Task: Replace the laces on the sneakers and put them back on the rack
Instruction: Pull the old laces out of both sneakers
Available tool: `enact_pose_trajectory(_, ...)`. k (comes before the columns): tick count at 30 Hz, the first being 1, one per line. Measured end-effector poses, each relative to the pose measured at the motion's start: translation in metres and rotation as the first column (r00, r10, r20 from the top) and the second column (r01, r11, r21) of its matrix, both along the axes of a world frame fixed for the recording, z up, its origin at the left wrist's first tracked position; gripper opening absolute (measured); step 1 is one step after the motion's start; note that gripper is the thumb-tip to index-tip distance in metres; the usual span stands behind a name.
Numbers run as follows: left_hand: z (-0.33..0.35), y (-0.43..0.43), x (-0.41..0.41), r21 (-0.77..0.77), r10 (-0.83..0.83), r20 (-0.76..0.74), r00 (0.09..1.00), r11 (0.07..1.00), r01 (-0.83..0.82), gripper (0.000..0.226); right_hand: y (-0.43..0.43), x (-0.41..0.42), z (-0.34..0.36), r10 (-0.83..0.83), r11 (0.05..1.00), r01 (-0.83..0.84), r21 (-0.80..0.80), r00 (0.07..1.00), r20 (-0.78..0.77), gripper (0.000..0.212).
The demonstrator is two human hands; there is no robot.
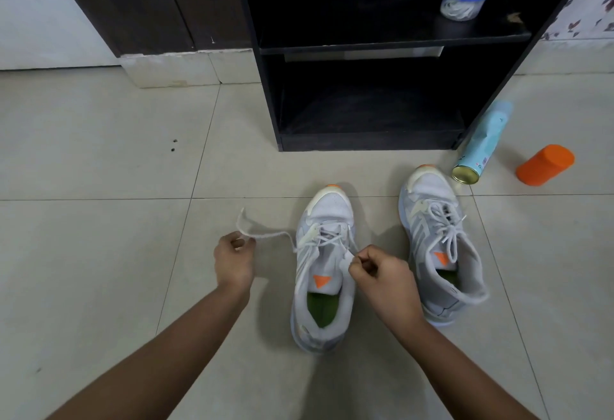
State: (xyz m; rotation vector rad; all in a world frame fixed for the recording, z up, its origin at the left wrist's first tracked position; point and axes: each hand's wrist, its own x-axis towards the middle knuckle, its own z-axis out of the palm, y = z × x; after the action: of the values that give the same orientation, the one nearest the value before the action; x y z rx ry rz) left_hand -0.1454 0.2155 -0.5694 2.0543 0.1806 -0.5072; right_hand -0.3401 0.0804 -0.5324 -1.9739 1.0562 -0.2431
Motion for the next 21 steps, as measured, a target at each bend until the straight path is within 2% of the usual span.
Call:
enact_pose_trajectory(3,0.01,-0.008,-0.015,0.127,-0.077,0.263,0.962,0.991,0.045,0.049,-0.001,0.0,0.003,0.011,1.0,-0.011,-0.006,1.0,-0.007,0.015)
enact_pose_trajectory(5,0.023,-0.015,-0.026,0.079,-0.257,0.398,0.881,0.966,0.246,0.039,-0.001,0.0,0.005,0.02,1.0,-0.02,-0.011,1.0,-0.006,0.016)
enact_pose_trajectory(6,0.03,-0.02,-0.031,0.052,-0.371,0.37,0.852,0.924,0.38,0.031,0.0,0.001,0.006,0.023,1.0,-0.024,-0.017,1.0,-0.009,0.017)
enact_pose_trajectory(8,0.04,-0.029,-0.041,0.07,-0.602,0.217,0.768,0.795,0.603,0.027,0.001,0.002,0.007,0.028,0.999,-0.028,-0.036,1.0,-0.005,0.018)
enact_pose_trajectory(10,0.04,-0.033,-0.045,0.181,-0.716,0.167,0.677,0.698,0.693,0.026,0.001,0.003,0.011,0.035,0.998,-0.036,-0.057,0.999,-0.028,0.018)
enact_pose_trajectory(12,0.04,-0.032,-0.045,0.232,-0.723,0.249,0.645,0.691,0.685,0.015,0.0,0.004,0.014,0.068,0.993,-0.075,-0.087,0.994,-0.08,0.016)
enact_pose_trajectory(14,0.039,-0.028,-0.043,0.213,-0.695,0.304,0.651,0.716,0.665,0.004,0.0,0.008,0.021,0.106,0.974,-0.125,-0.187,0.988,-0.111,0.01)
enact_pose_trajectory(17,0.039,-0.025,-0.044,0.169,-0.668,0.298,0.681,0.74,0.651,0.006,-0.001,0.026,0.018,0.23,0.835,-0.276,-0.477,0.961,-0.155,0.025)
enact_pose_trajectory(18,0.04,-0.026,-0.045,0.142,-0.657,0.284,0.699,0.749,0.647,0.008,0.0,0.035,0.018,0.268,0.797,-0.339,-0.499,0.94,-0.209,0.025)
enact_pose_trajectory(21,0.041,-0.025,-0.047,0.049,-0.626,0.257,0.736,0.769,0.637,0.013,0.005,0.051,0.022,0.338,0.802,-0.45,-0.394,0.884,-0.322,0.024)
